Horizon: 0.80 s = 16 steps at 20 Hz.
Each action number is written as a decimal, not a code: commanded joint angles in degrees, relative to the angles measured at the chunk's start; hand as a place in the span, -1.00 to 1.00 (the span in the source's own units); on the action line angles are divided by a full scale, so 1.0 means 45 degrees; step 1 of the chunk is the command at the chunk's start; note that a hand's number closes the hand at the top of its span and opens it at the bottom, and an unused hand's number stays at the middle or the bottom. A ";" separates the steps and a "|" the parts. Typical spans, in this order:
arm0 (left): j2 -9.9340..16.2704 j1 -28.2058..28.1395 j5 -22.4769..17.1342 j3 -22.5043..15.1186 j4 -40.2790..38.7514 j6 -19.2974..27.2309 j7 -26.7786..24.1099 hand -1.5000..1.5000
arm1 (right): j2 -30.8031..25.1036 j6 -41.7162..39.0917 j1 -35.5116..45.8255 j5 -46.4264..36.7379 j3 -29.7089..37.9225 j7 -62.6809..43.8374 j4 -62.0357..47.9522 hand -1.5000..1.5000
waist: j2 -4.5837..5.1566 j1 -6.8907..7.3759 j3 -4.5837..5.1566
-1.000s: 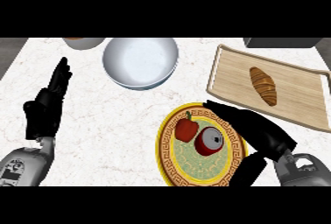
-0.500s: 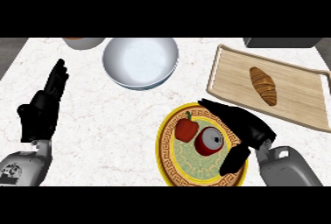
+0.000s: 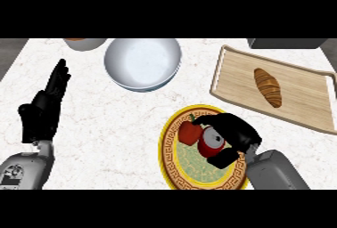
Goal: Pick the can from the plate and place it in the bowl
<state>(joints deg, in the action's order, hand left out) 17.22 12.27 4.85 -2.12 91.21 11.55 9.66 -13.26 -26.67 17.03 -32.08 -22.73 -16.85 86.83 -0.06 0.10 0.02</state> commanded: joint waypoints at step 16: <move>-0.0812 0.0219 0.0553 0.0025 0.0380 -0.0870 0.0255 0.00 | 0.2865 0.2485 0.1126 -0.2129 -0.3139 -0.2090 -0.0397 1.00 | 0.0082 0.1019 0.0013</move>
<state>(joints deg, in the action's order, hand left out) 14.41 12.26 7.31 -0.14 92.38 8.54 10.07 -6.17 -20.61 18.39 -40.82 -27.38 -16.82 88.56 -0.47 1.26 0.31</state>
